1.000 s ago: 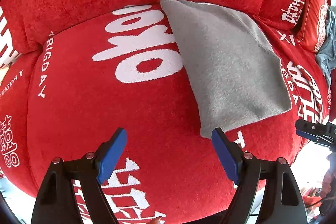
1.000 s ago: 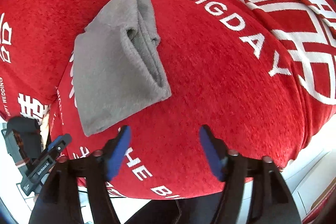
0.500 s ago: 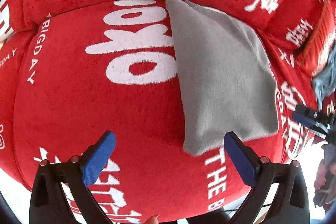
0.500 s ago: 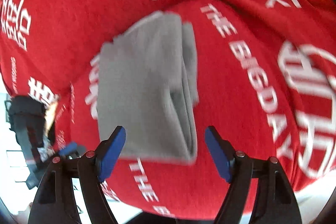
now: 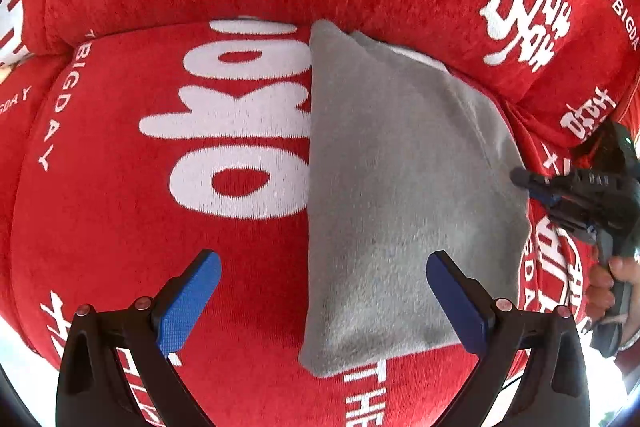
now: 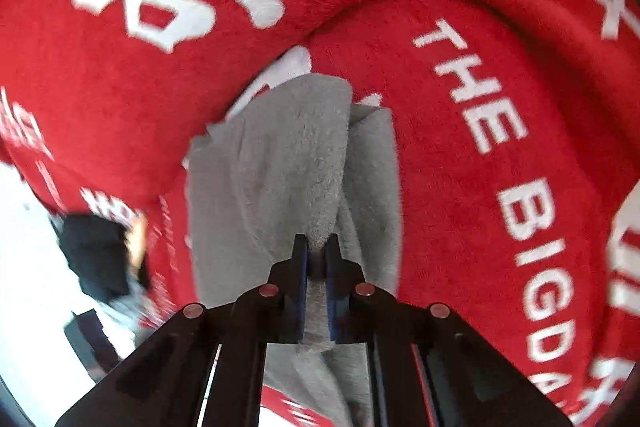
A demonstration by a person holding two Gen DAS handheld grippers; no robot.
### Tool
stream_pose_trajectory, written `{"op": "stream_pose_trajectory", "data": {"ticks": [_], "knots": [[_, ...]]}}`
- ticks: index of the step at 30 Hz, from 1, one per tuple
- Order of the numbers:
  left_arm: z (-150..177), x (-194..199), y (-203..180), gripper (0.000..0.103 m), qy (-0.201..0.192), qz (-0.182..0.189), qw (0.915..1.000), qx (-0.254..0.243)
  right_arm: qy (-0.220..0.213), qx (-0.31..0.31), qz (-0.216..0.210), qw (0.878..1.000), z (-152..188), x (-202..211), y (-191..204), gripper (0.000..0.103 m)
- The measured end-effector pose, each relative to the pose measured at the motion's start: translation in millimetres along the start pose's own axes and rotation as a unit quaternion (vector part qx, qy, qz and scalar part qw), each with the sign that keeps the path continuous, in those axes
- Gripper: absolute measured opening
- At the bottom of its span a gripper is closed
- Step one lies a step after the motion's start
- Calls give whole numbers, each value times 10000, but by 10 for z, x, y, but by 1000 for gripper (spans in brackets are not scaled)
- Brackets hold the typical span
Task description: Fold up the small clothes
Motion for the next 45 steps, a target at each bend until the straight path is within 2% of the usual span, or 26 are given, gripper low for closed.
{"op": "stream_pose_trajectory", "data": {"ticks": [3, 5, 7, 12, 23, 24, 26, 27, 28, 33, 35, 39, 40, 43, 45], "knots": [[-16, -91, 2, 103, 91, -24, 9999, 67, 238, 174, 352, 9989, 79, -119, -180, 8], [-10, -153, -17, 103, 187, -131, 9997, 6, 190, 35, 83, 9998, 84, -106, -221, 8], [6, -181, -39, 103, 241, -211, 9995, -83, 176, 94, 3, 9998, 99, -50, -214, 8], [40, -223, -59, 103, 343, -361, 9986, -154, 299, 343, 171, 9988, 179, 132, -258, 9], [0, -250, -142, 103, 341, -442, 9981, -253, 378, 132, 52, 9992, 199, 239, -340, 10], [-5, -257, -142, 103, 344, -448, 9981, -258, 395, 151, 48, 9991, 197, 232, -331, 14], [-9, -252, -138, 103, 329, -499, 9979, -247, 418, 194, 57, 9989, 189, 214, -314, 30], [-12, -249, -133, 103, 310, -536, 9978, -244, 418, 200, 55, 9989, 187, 209, -308, 45], [-15, -254, -131, 103, 310, -545, 9977, -246, 413, 201, 36, 9989, 180, 206, -300, 51], [-15, -283, -124, 103, 364, -528, 9977, -227, 447, 222, 3, 9988, 145, 176, -281, 51], [-25, -294, -111, 103, 357, -521, 9978, -209, 450, 217, 7, 9988, 124, 173, -290, 55], [-109, -235, -100, 103, 19, -505, 9982, -314, 382, 192, -21, 9991, 75, 192, -334, 73], [-127, -230, -94, 103, 2, -455, 9985, -316, 351, 152, -86, 9992, 50, 194, -352, 77], [-177, -275, -45, 103, 123, -201, 9995, -218, 330, 23, -332, 9989, 1, 183, -384, 79], [-182, -347, 3, 103, 348, 113, 9993, 0, 347, -47, -511, 9981, -45, 150, -404, 79]]}}
Point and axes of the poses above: each gripper's, at about its wrist camera, not at the fingertips, and x roughly against the way its jaws point, y to its left, z to its underside, the point moved 7 cm from there along -x, roughly the way its jaws point, and after that the axes turned 4 degrees about -y, right-handed, at the moved point
